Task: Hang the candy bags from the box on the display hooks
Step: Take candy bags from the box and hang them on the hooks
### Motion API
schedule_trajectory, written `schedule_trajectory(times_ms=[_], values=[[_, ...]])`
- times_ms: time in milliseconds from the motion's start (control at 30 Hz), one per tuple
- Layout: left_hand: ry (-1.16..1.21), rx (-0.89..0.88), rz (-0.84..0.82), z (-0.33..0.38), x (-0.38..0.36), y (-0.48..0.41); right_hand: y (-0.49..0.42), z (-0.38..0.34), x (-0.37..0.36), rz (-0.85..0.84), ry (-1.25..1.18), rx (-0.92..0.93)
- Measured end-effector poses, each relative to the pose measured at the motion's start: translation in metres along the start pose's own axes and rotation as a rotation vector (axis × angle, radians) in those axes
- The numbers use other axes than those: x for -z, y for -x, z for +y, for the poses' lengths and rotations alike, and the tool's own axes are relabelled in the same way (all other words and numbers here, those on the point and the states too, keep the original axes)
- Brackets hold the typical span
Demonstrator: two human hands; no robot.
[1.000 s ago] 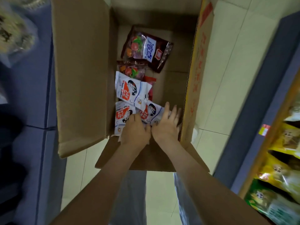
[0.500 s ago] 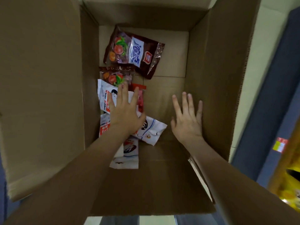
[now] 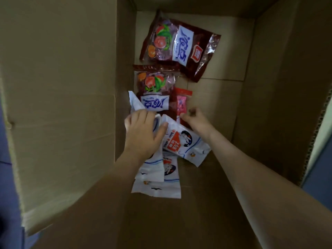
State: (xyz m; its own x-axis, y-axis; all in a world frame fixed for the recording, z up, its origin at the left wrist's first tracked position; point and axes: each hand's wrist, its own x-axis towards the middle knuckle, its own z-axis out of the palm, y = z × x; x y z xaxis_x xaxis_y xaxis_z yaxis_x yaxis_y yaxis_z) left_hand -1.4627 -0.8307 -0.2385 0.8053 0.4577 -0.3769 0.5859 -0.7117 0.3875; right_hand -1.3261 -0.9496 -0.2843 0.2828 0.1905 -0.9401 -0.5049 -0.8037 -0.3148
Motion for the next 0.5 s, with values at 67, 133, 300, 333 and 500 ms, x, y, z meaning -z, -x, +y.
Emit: schedule_trajectory(times_ms=[67,133,300,333,500], values=[[0.047,-0.034,-0.01,-0.006,-0.008,0.018,-0.004,0.0,-0.008,-0.021,-0.056,0.017],[0.076,-0.042,-0.027,-0.008,-0.016,0.03,-0.004,0.001,-0.013,-0.021,-0.104,0.048],[0.162,0.066,-0.114,-0.001,-0.003,0.031,0.015,-0.007,-0.016,0.132,-0.241,0.154],[0.186,0.093,-0.16,0.003,0.005,0.028,0.024,-0.012,-0.011,0.193,-0.24,0.173],[0.221,0.141,-0.193,0.037,0.071,0.019,0.098,-0.045,0.028,0.398,-0.072,0.281]])
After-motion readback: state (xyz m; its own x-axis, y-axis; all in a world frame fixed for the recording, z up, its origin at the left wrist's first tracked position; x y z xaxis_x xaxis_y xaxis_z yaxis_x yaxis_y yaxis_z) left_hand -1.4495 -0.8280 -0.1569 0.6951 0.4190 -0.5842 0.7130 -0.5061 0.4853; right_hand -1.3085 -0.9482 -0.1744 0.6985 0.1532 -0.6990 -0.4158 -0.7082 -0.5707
